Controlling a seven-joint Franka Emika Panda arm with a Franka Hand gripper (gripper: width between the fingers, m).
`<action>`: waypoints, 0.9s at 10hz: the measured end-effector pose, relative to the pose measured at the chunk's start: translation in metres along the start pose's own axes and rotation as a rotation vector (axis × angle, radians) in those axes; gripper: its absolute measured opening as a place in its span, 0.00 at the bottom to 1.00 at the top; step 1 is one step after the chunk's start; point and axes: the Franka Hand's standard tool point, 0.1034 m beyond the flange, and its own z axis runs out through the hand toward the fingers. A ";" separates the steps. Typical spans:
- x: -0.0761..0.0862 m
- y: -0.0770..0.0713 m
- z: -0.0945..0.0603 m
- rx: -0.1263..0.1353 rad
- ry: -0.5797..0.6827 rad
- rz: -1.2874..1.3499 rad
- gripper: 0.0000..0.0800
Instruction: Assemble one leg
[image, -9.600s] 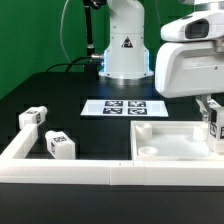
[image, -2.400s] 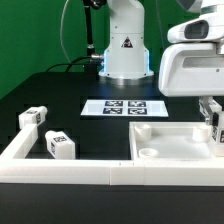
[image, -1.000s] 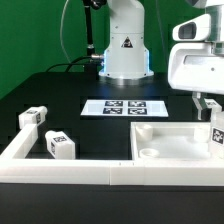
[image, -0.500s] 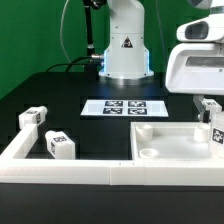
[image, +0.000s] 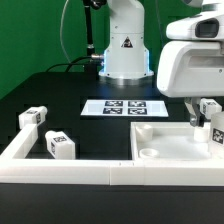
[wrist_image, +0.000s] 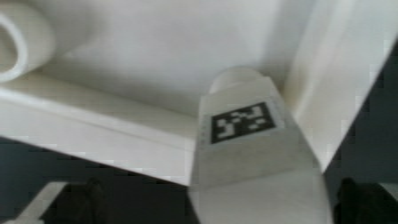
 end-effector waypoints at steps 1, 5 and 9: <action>0.000 0.000 0.000 -0.002 0.000 -0.033 0.81; 0.000 0.000 0.000 -0.001 0.003 0.025 0.36; 0.001 -0.003 -0.001 0.015 0.007 0.450 0.36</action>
Offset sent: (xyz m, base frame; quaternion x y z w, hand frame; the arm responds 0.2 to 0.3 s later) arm 0.0000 0.0000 0.0000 0.0000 0.0000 0.0000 1.0000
